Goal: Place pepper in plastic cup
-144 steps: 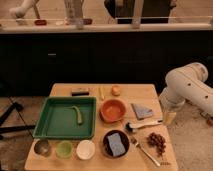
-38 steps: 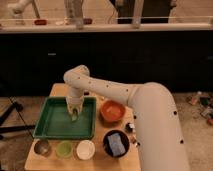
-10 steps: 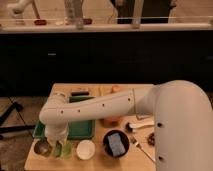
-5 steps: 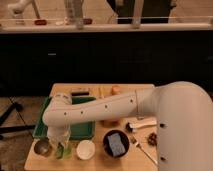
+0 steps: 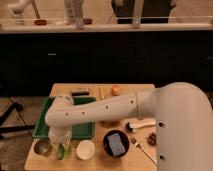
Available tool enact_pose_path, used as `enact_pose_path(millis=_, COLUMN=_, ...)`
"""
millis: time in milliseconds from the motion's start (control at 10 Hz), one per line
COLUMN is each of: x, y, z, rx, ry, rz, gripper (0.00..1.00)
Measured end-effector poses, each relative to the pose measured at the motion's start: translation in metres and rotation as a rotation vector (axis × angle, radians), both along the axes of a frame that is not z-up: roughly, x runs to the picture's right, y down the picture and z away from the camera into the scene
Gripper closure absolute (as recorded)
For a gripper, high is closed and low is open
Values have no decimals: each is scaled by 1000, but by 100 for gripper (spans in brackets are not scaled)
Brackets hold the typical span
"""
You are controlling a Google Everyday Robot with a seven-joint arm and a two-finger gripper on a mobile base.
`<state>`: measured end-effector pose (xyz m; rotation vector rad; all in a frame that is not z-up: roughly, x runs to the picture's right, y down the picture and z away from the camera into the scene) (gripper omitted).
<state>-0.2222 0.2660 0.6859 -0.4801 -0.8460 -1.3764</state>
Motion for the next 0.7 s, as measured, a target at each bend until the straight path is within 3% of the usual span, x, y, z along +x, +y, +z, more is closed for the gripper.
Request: enact_pose_path(millis=700, x=1, y=3, z=1, rx=-15, ry=7, rz=0, gripper=95)
